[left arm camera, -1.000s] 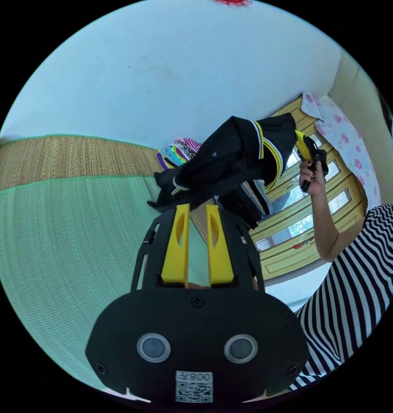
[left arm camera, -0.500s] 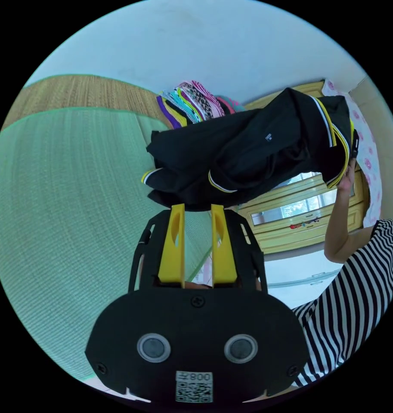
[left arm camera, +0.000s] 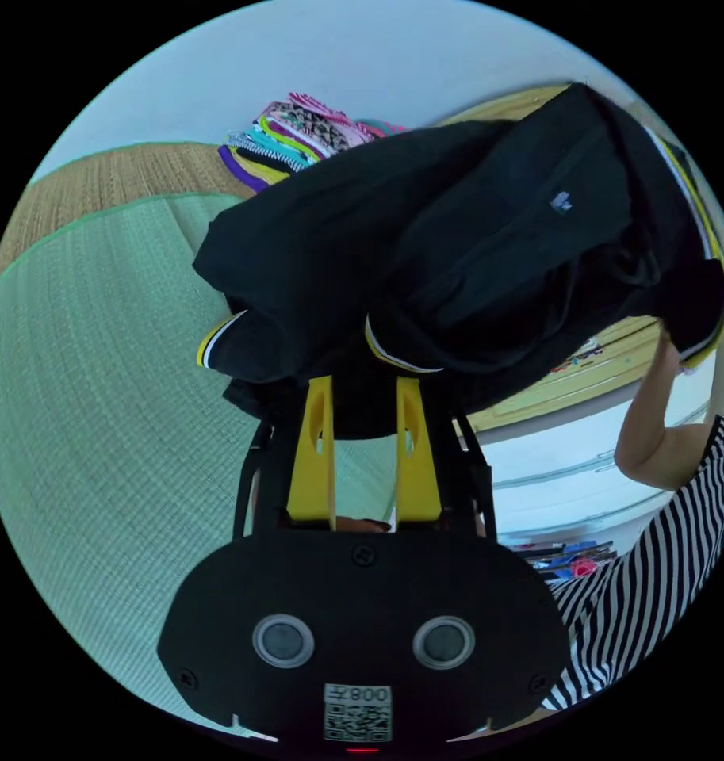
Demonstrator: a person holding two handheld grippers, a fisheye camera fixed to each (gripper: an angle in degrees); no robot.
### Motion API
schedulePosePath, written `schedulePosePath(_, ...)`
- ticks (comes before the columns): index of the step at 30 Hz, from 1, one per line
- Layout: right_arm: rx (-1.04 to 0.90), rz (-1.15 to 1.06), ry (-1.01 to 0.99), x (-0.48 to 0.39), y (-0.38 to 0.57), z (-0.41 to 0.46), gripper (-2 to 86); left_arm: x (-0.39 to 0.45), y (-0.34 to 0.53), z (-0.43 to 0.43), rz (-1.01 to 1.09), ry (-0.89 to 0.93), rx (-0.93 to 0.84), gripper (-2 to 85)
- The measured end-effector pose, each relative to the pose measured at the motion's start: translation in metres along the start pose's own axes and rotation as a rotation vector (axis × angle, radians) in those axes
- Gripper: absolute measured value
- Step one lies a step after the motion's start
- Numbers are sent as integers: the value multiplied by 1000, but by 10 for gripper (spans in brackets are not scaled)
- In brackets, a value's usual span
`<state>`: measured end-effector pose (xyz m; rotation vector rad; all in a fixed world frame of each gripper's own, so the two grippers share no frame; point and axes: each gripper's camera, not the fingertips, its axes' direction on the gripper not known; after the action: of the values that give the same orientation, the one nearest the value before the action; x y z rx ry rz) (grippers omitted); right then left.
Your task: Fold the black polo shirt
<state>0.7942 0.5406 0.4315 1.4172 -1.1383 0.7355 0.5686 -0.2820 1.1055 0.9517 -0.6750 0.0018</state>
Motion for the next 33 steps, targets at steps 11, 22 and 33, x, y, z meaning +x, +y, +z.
schedulePosePath(11,91,-10,39,-40,49,-60,9,37,76,-41,13,31,76,8)
schedulePosePath(22,181,6,119,-114,101,-124,8,119,219,-228,68,-87,445,2)
schedulePosePath(33,227,-36,20,-193,136,-150,8,239,392,-395,163,-273,749,1)
